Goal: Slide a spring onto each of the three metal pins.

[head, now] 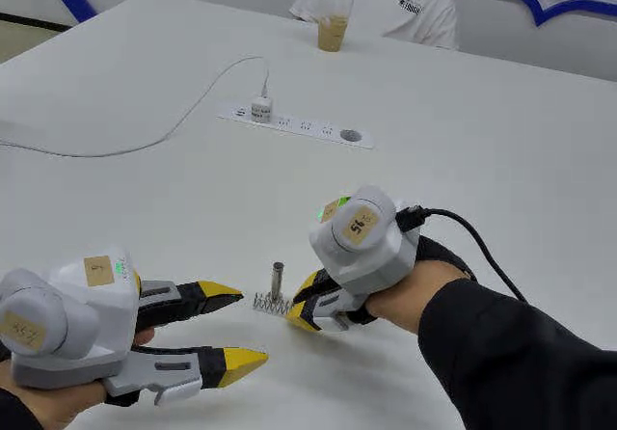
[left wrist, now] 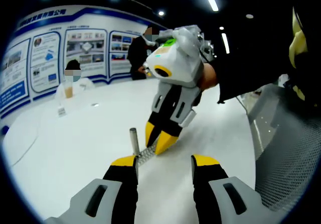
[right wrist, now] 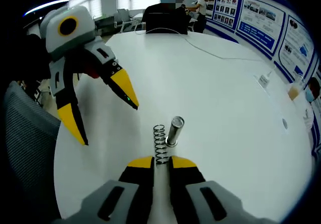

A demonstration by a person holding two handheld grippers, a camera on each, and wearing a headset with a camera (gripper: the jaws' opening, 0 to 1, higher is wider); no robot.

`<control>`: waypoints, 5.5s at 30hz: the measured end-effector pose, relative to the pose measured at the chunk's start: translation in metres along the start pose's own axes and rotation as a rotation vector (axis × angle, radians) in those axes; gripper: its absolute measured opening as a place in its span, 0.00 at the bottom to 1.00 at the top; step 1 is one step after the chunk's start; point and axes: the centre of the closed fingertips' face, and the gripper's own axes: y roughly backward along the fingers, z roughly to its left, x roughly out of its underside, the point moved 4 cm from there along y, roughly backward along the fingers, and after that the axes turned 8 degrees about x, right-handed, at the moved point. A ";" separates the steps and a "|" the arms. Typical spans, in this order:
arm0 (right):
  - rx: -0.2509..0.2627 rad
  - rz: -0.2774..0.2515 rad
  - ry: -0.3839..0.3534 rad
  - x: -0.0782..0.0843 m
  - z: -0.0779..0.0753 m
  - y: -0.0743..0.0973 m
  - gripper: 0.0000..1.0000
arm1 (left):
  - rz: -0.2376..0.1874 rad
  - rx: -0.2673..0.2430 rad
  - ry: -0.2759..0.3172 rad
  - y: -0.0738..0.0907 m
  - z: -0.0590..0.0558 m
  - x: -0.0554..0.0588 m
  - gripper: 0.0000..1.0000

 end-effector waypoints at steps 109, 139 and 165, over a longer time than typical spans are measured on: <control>-0.156 -0.050 0.245 -0.045 0.065 0.077 0.13 | 0.009 0.164 -0.084 -0.026 -0.037 -0.007 0.11; -0.084 -0.103 0.183 -0.058 0.037 0.084 0.12 | 0.012 0.065 -0.033 -0.011 -0.017 0.001 0.28; 0.059 -0.184 0.041 -0.069 -0.016 0.068 0.12 | 0.010 0.015 -0.006 -0.006 -0.007 0.002 0.41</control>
